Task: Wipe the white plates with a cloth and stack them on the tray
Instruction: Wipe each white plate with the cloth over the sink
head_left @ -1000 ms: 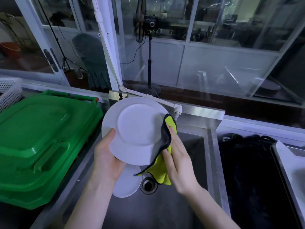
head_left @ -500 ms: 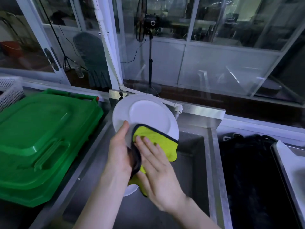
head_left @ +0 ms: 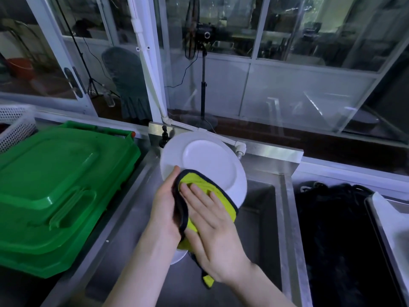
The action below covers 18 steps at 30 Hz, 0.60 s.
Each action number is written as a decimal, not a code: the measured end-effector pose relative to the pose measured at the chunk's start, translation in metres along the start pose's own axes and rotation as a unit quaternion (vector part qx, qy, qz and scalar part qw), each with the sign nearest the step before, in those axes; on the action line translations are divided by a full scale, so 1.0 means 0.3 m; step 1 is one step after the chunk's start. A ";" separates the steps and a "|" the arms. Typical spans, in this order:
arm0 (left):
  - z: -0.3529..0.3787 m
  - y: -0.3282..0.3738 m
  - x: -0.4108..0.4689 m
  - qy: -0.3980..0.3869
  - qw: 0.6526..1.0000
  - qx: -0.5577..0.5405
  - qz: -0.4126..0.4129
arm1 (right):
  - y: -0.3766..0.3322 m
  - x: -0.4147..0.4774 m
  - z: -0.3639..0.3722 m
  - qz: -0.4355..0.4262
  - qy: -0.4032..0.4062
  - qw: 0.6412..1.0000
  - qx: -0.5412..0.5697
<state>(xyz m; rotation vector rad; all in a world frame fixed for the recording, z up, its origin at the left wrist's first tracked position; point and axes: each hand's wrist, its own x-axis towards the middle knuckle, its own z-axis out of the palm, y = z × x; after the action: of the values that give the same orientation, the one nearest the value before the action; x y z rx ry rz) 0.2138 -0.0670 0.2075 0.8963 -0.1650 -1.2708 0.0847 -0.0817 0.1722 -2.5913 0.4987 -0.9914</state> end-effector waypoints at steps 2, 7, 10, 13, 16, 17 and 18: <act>0.001 -0.007 -0.008 0.000 0.999 0.023 0.026 | -0.003 0.042 -0.006 0.034 0.012 0.999 0.031; -0.017 -0.013 -0.037 -0.067 0.996 0.051 0.027 | 0.020 0.124 -0.031 0.143 0.076 0.977 0.141; -0.004 0.019 -0.034 -0.071 0.990 0.124 0.015 | 0.035 0.193 -0.062 0.141 0.074 0.972 0.172; -0.044 0.043 -0.061 -0.150 0.988 0.009 0.023 | 0.048 0.236 -0.098 0.152 0.073 0.968 0.183; -0.025 0.031 -0.036 -0.171 0.978 0.121 0.023 | 0.020 0.208 -0.100 0.088 0.038 0.981 0.170; -0.037 0.038 -0.025 -0.126 0.987 0.102 0.001 | 0.013 0.192 -0.094 0.062 0.029 0.983 0.168; -0.032 0.040 -0.015 -0.118 0.988 0.102 -0.012 | 0.012 0.184 -0.090 0.049 0.025 0.984 0.169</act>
<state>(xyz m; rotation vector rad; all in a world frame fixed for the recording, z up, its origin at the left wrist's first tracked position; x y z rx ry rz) 0.2268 -0.0582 0.2108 0.9221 -0.4800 -1.3994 0.1040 -0.1131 0.2216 -2.2259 0.4248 -1.0113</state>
